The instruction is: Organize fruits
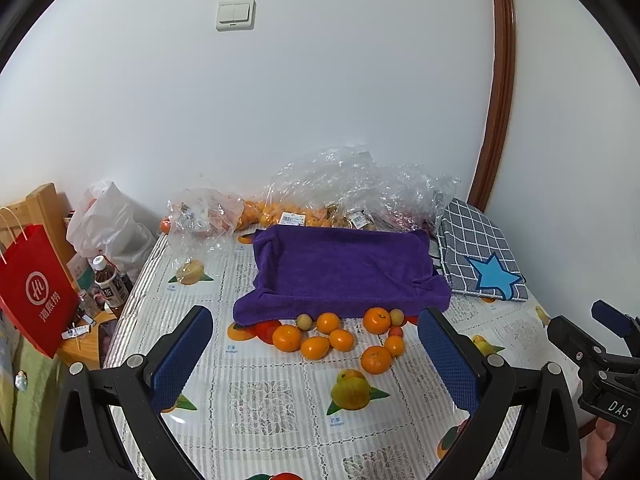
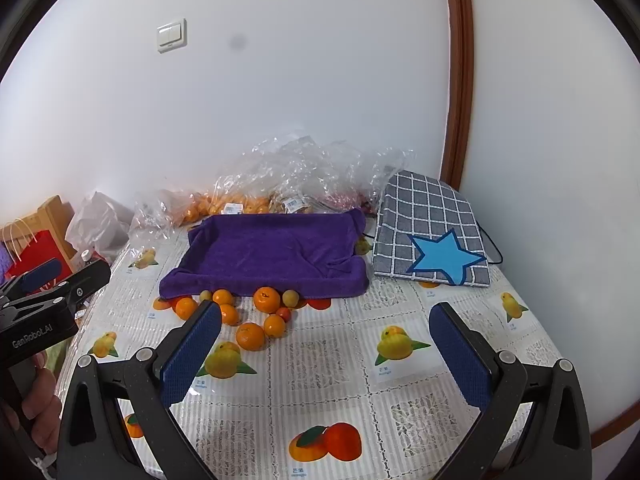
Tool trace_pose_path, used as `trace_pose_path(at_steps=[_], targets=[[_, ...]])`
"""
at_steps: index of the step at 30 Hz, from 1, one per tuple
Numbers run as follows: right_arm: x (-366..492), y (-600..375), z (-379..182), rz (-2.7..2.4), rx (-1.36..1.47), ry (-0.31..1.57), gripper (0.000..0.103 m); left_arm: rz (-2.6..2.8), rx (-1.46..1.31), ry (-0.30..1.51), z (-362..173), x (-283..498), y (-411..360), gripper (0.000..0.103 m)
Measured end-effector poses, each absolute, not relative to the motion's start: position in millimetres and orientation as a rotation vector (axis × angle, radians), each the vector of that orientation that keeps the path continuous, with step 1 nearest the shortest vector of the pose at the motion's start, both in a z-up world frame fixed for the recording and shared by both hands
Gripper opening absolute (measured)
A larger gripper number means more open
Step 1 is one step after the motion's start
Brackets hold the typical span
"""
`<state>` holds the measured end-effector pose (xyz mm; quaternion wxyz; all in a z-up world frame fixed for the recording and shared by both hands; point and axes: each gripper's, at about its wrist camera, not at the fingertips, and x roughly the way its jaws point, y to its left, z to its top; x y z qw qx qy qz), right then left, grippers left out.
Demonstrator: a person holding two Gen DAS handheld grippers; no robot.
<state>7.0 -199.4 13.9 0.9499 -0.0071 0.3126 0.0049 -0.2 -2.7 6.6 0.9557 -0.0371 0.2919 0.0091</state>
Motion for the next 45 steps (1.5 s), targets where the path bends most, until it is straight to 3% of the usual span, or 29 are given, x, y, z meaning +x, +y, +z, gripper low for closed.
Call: trace_pose_path(at_steps=[26, 31, 33, 35, 38, 45], targets=[[10, -190, 4, 0.035, -0.014, 0.606, 0.103, 0.036, -0.125, 0.648, -12, 11, 16, 0.103], [24, -185, -14, 0.071, -0.012, 0.622, 0.102, 0.075, -0.105, 0.663, -33, 20, 36, 0.093], [33, -185, -26, 0.092, -0.003, 0.649, 0.101, 0.093, -0.101, 0.692, -42, 25, 43, 0.085], [44, -184, -41, 0.095, -0.007, 0.688, 0.095, 0.094, -0.113, 0.722, -55, 31, 52, 0.078], [60, -183, -67, 0.097, -0.012, 0.758, 0.079, 0.115, -0.087, 0.733, -70, 37, 63, 0.077], [91, -184, -124, 0.088, -0.004, 0.838, 0.052, 0.058, -0.140, 0.793, -113, 64, 77, 0.077]])
